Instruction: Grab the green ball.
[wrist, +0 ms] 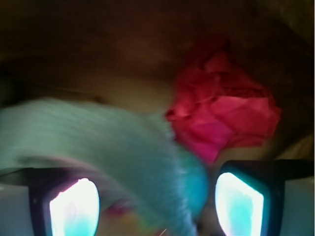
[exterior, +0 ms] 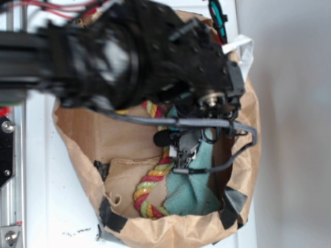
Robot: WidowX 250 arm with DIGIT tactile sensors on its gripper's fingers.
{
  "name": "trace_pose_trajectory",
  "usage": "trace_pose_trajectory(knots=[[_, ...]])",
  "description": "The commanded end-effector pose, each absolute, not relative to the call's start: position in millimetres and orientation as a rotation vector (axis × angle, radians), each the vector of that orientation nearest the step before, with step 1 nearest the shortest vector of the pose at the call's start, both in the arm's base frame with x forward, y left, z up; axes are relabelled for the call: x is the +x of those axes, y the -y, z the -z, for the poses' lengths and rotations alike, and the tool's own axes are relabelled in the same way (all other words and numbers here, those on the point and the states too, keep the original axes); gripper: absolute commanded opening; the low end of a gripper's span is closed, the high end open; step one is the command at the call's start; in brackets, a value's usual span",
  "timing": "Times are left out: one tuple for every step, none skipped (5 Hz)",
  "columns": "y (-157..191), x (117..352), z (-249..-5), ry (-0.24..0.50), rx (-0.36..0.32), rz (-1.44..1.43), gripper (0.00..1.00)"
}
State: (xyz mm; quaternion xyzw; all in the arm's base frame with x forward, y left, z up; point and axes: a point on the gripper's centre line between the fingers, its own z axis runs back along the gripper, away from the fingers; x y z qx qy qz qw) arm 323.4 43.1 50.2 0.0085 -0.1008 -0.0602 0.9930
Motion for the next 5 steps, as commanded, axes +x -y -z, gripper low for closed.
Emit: trace_pose_trajectory(knots=[[-44,333,-55,0.245,0.082,0.152,1.0],[-44,333,-52,0.243,0.082,0.162,1.0],[-41,327,-50,0.221,0.075,0.186,1.0],[-38,320,-44,0.187,0.066,0.2,1.0],[-35,319,-40,0.174,0.053,0.199,1.0]])
